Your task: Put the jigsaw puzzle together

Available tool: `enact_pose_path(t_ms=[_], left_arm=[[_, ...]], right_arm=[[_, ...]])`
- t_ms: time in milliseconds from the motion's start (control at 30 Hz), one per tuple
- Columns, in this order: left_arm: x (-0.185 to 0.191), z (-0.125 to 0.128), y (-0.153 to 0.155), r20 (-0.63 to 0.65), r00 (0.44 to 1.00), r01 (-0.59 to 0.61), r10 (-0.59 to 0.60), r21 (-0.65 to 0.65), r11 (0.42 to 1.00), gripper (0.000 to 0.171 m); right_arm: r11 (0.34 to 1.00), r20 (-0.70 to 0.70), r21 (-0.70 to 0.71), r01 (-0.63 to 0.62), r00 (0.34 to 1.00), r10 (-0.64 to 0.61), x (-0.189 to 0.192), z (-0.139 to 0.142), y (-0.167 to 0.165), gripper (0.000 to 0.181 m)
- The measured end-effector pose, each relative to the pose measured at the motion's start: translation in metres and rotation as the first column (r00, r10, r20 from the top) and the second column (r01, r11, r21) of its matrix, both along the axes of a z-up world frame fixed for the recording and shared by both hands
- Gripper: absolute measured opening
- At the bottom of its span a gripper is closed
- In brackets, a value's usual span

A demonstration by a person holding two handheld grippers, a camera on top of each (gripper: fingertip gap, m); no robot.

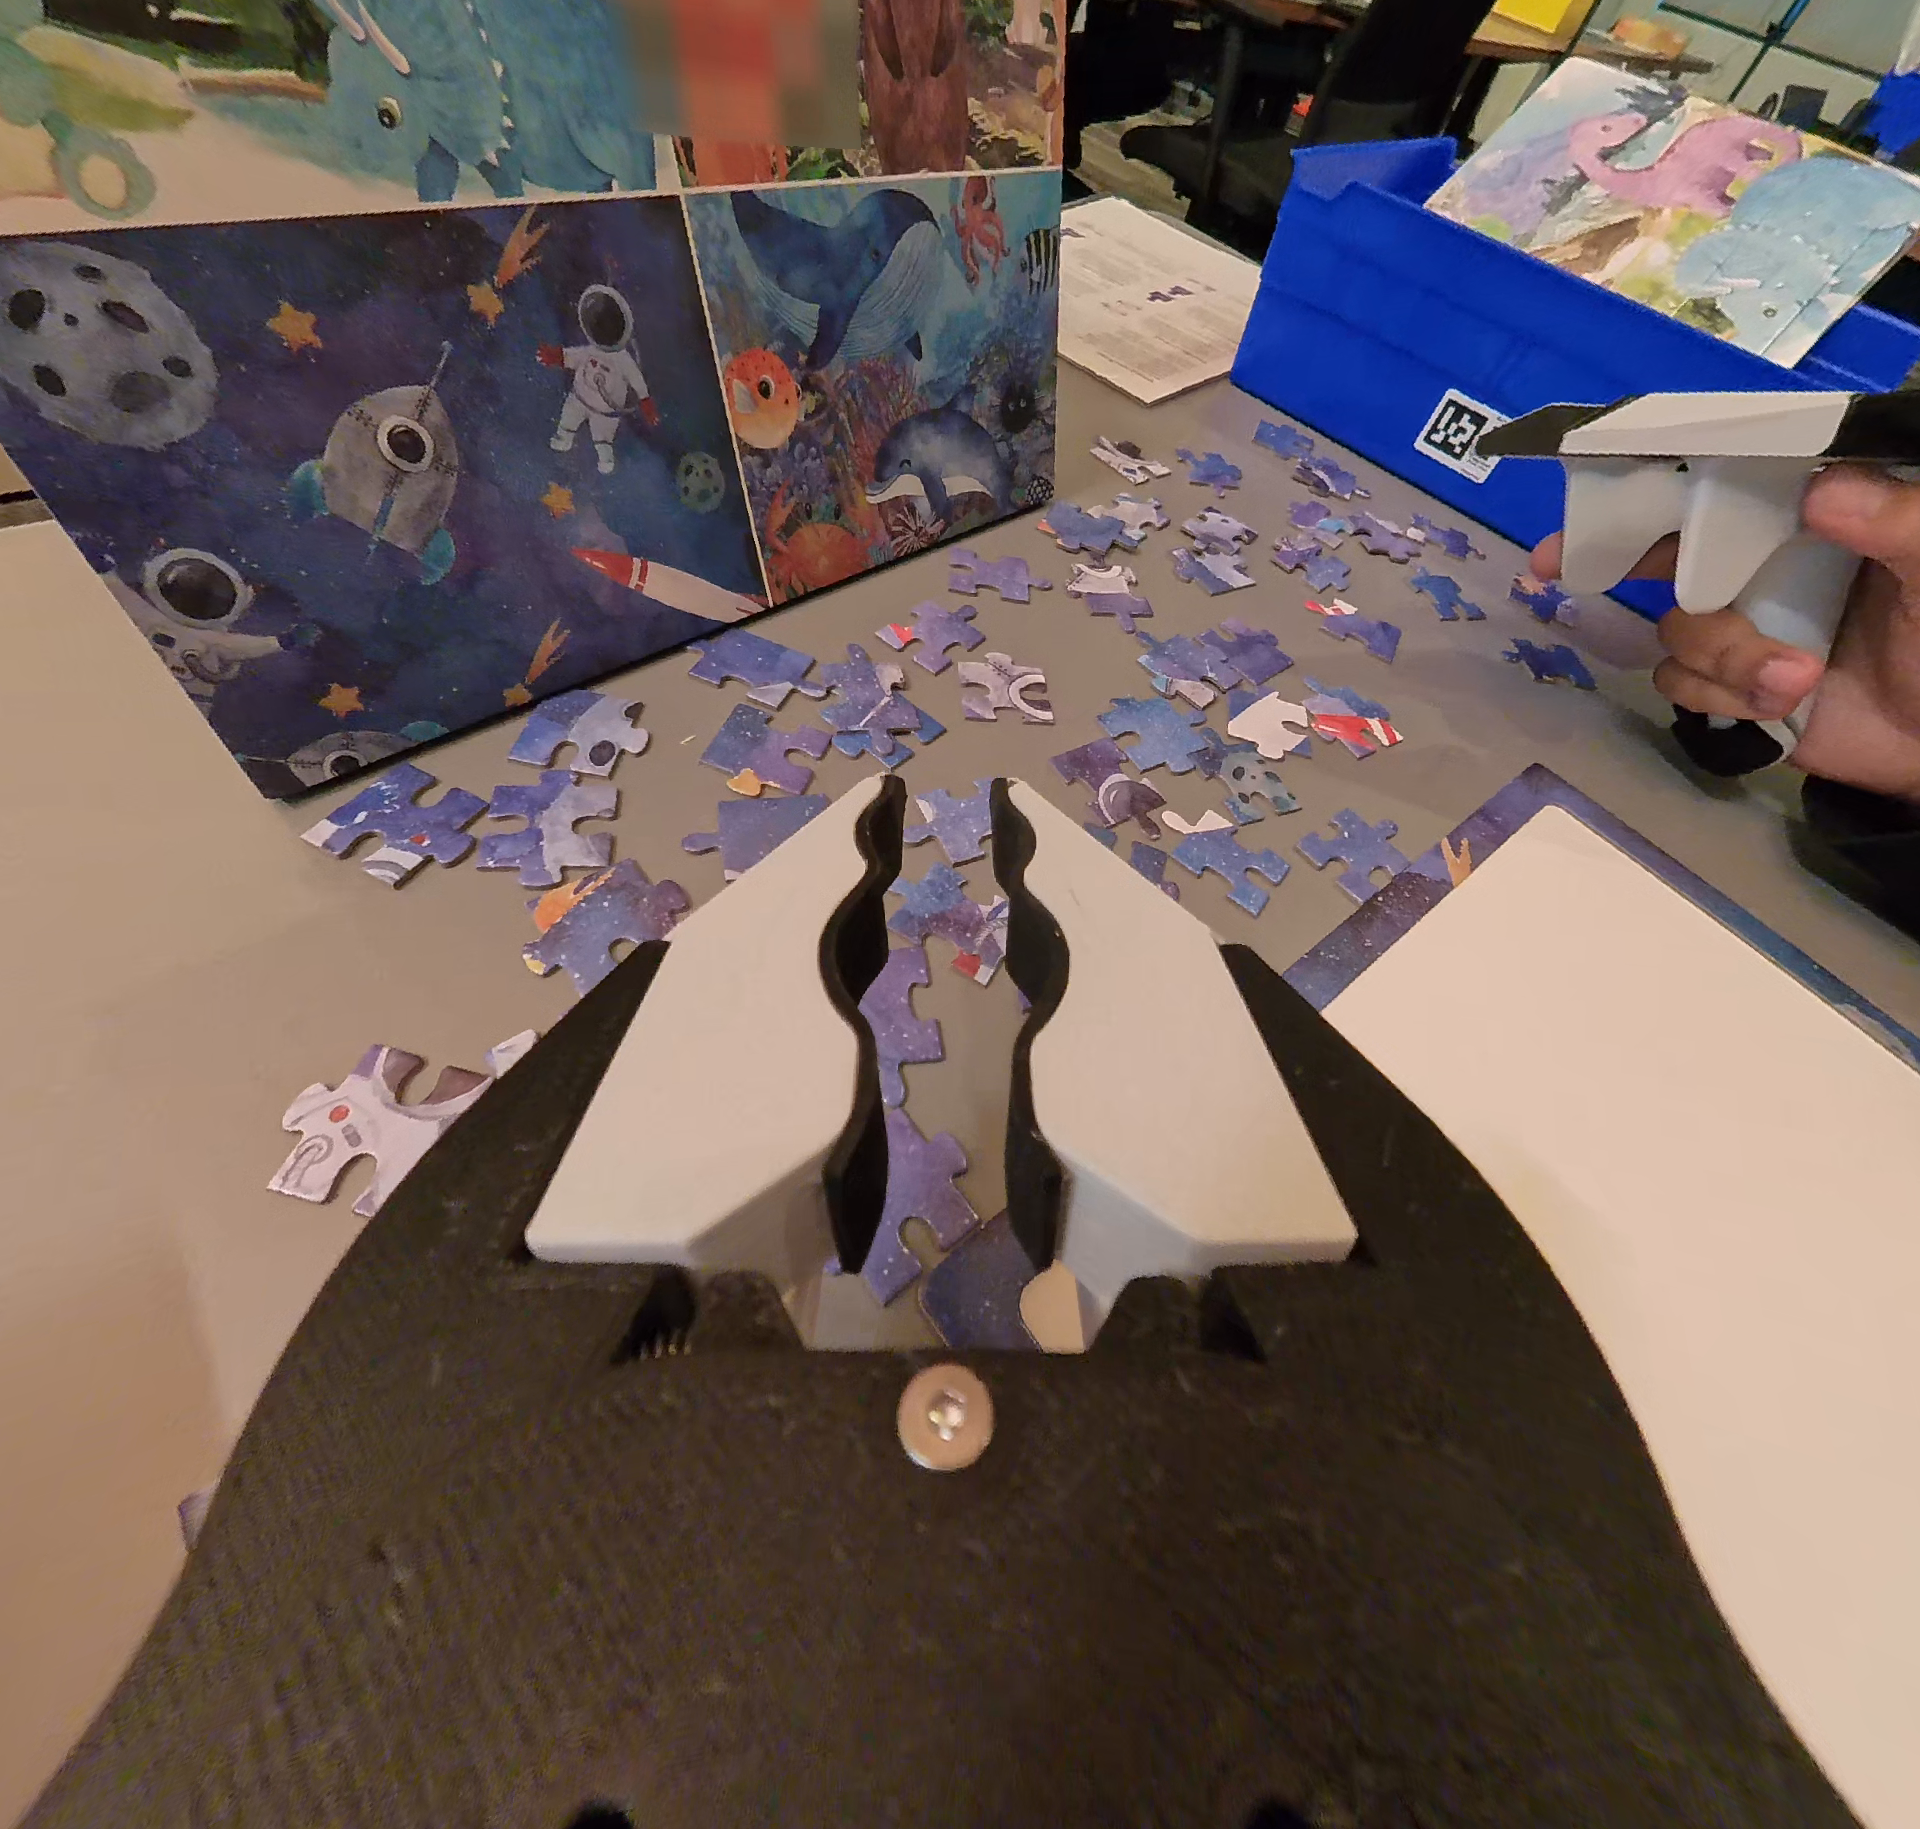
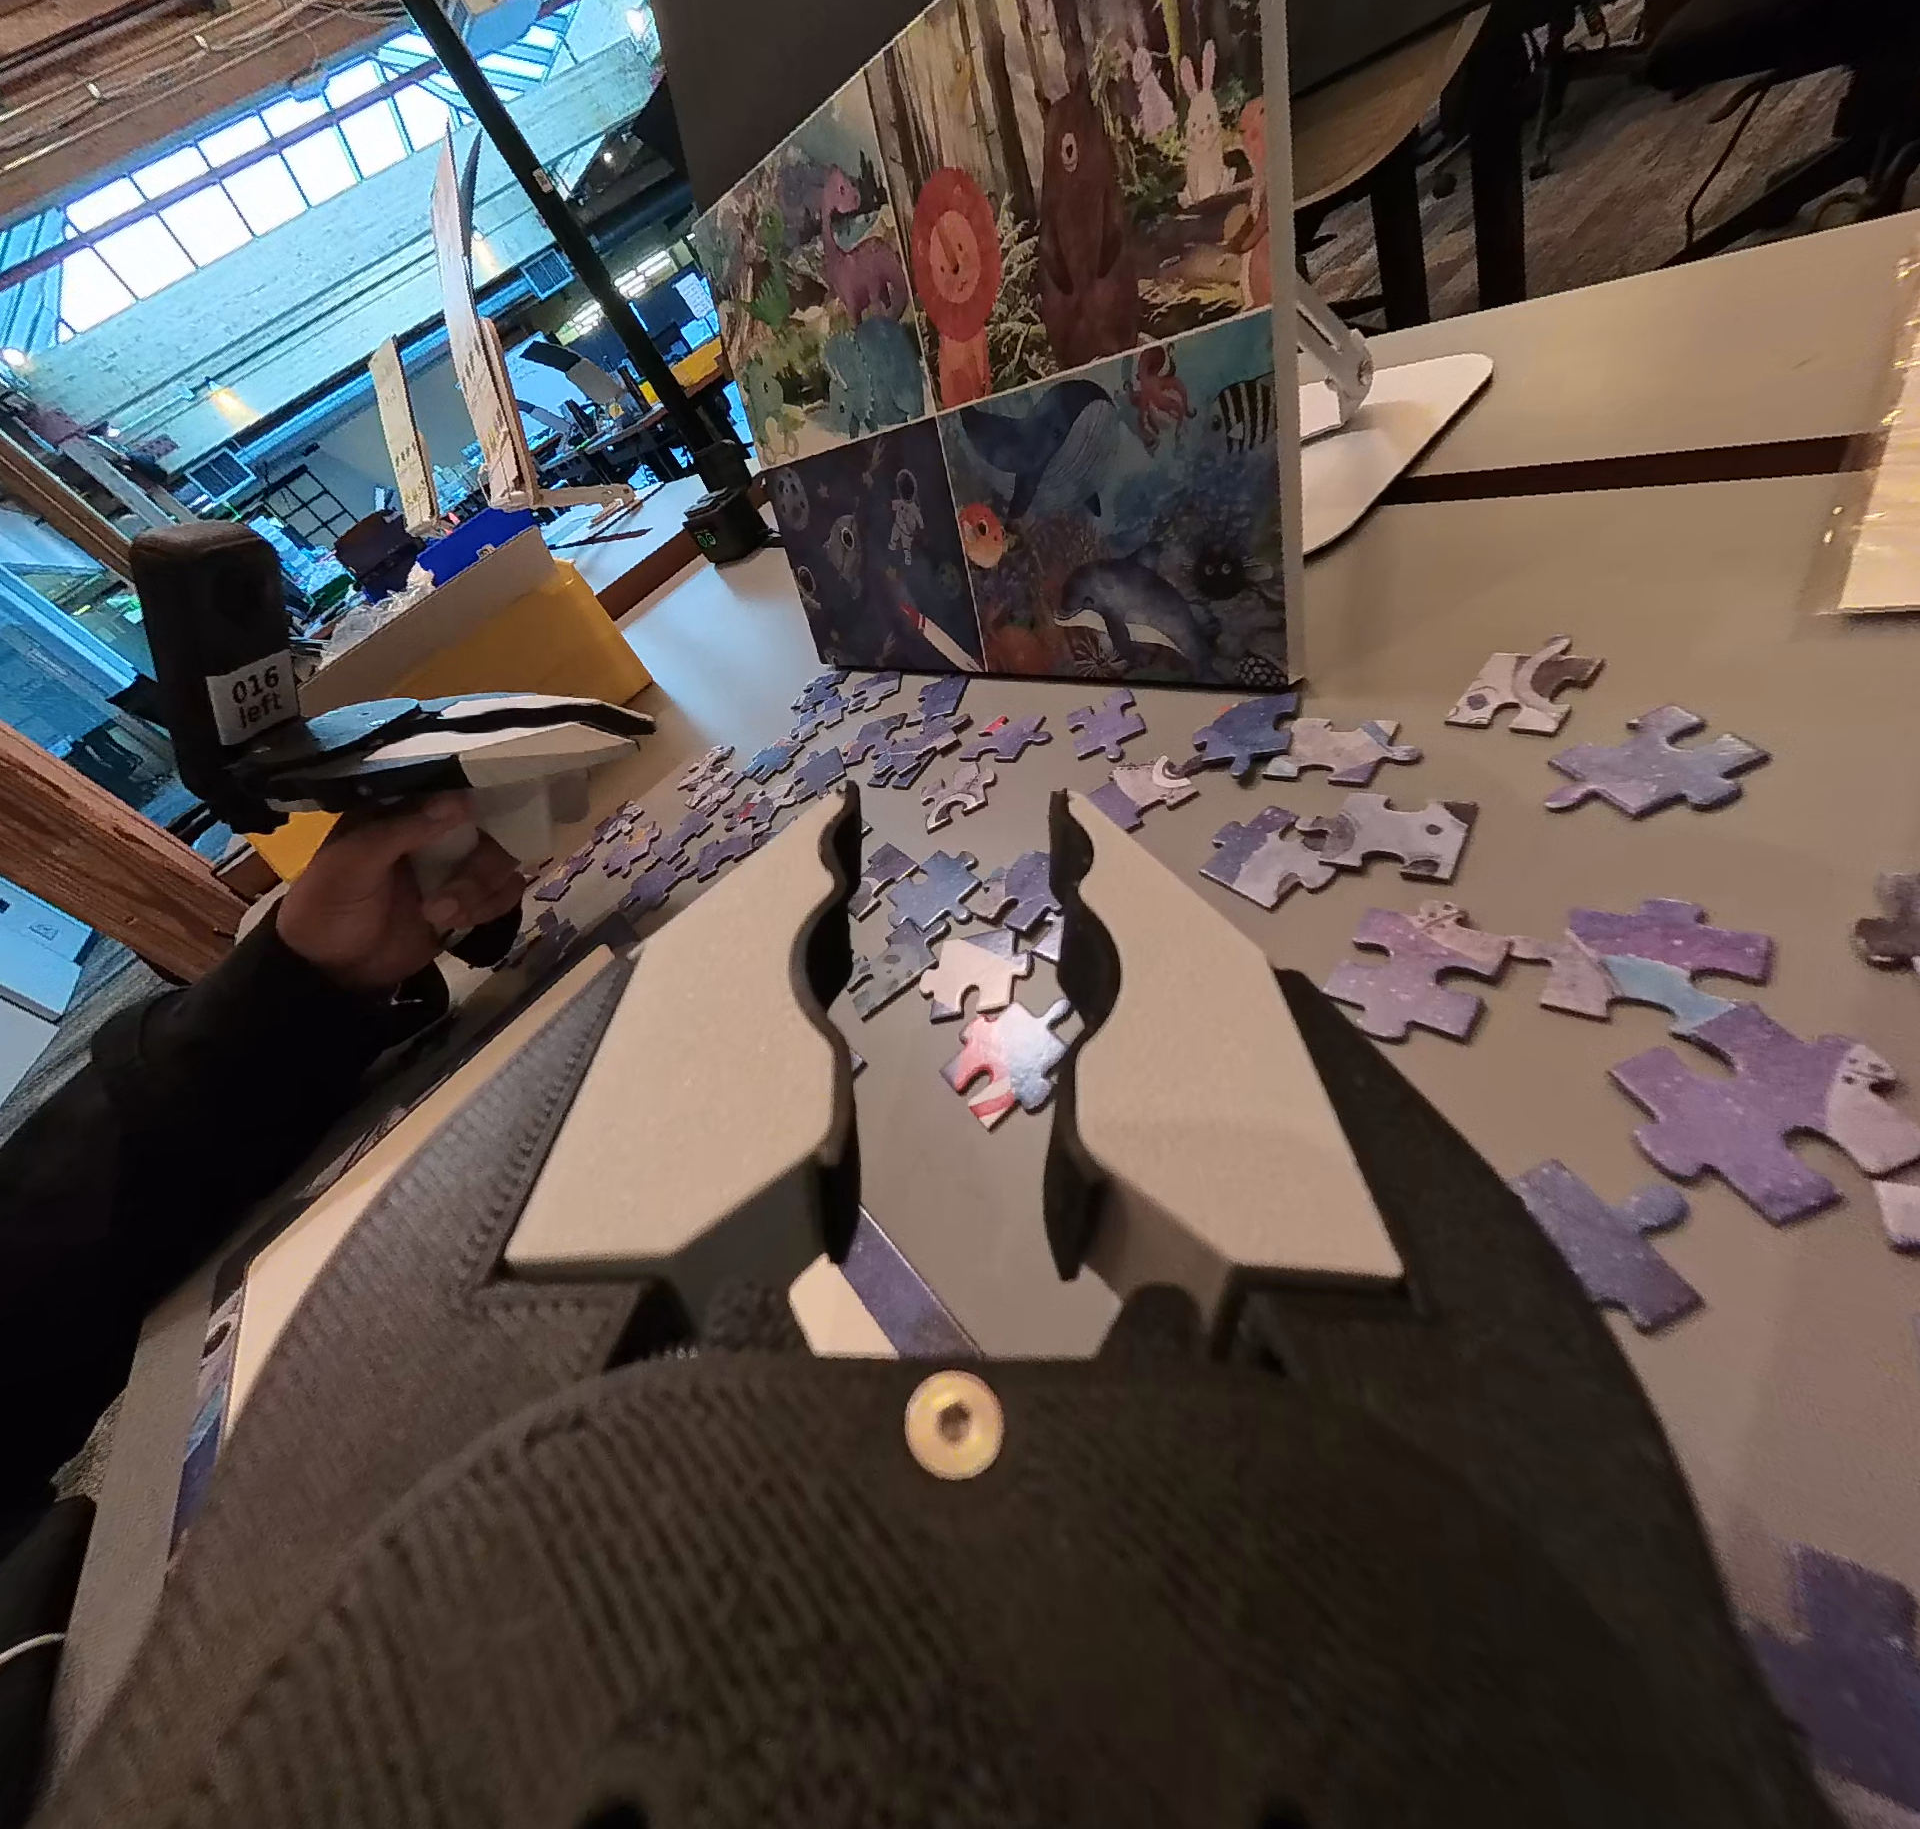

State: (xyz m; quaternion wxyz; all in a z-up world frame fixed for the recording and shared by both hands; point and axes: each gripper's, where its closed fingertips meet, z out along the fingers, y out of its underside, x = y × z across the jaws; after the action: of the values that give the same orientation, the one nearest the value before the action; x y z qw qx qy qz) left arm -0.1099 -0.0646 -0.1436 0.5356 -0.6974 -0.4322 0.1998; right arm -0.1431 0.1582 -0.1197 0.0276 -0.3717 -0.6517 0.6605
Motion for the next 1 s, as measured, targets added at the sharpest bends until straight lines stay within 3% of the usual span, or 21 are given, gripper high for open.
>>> enact_pose_path(t_ms=[133,333,467,833,1000], left_arm=[[0.000,-0.001,0.001,0.003,1.000,0.002,-0.002,-0.003,1.000,0.016],[0.000,-0.002,0.002,0.007,1.000,0.007,-0.007,-0.007,1.000,0.016],[0.001,-0.002,0.003,0.006,1.000,0.008,-0.008,-0.009,1.000,0.016],[0.000,-0.007,0.005,0.016,1.000,0.013,-0.013,-0.020,1.000,0.016],[0.000,-0.009,0.005,0.024,1.000,0.014,-0.014,-0.021,1.000,0.016]], right_arm=[[0.999,0.016,0.034,0.001,1.000,-0.001,-0.001,-0.005,0.000,0.036],[0.943,0.070,0.327,-0.062,0.997,0.042,0.005,-0.049,-0.007,0.045],[0.887,0.083,0.447,-0.117,0.993,0.089,0.013,-0.069,-0.015,0.045],[0.787,0.081,0.598,-0.149,0.989,0.126,0.021,-0.090,-0.023,0.045],[0.752,0.031,0.648,-0.121,0.991,0.133,0.020,-0.092,-0.022,0.035]])
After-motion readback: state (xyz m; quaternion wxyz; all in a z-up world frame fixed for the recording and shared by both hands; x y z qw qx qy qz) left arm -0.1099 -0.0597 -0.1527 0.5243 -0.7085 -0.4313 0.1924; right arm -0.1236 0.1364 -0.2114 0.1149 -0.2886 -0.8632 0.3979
